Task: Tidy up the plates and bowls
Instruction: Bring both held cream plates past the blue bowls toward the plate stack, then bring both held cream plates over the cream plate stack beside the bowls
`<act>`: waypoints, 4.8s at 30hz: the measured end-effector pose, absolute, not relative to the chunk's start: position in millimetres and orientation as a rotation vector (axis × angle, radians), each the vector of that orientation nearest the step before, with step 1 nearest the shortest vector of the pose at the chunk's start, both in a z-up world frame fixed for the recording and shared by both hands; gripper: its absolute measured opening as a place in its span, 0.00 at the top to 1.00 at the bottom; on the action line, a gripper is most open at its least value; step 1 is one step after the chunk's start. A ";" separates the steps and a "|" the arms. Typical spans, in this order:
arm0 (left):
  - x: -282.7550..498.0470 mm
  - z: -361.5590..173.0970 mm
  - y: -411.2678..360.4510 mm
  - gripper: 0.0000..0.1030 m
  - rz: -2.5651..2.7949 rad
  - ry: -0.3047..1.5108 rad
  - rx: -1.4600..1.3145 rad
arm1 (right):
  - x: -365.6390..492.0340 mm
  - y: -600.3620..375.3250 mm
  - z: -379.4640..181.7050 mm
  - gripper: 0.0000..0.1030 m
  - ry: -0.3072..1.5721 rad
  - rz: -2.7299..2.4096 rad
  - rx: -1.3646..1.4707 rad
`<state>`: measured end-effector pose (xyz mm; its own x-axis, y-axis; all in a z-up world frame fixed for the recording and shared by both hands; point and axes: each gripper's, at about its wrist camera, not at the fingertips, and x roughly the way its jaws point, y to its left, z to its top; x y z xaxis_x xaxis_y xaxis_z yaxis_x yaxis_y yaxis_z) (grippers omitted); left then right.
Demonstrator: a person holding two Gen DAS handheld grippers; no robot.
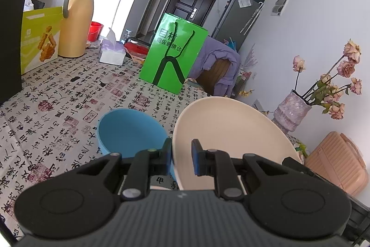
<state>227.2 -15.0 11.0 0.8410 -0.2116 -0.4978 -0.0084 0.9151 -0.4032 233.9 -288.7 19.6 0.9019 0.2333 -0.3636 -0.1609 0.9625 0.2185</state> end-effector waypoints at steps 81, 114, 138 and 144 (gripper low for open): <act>167.1 -59.4 16.1 0.84 -0.078 0.589 -0.422 | 202.2 -264.9 -53.6 0.81 0.554 0.321 0.179; 165.4 -78.2 18.6 0.84 -0.068 0.622 -0.417 | 204.0 -258.8 -78.2 0.81 0.628 0.334 0.145; 170.6 -95.8 19.3 0.84 -0.059 0.661 -0.407 | 212.7 -254.5 -98.0 0.80 0.687 0.334 0.140; 171.3 -98.9 19.7 0.84 -0.057 0.670 -0.409 | 214.6 -254.5 -100.4 0.80 0.694 0.336 0.140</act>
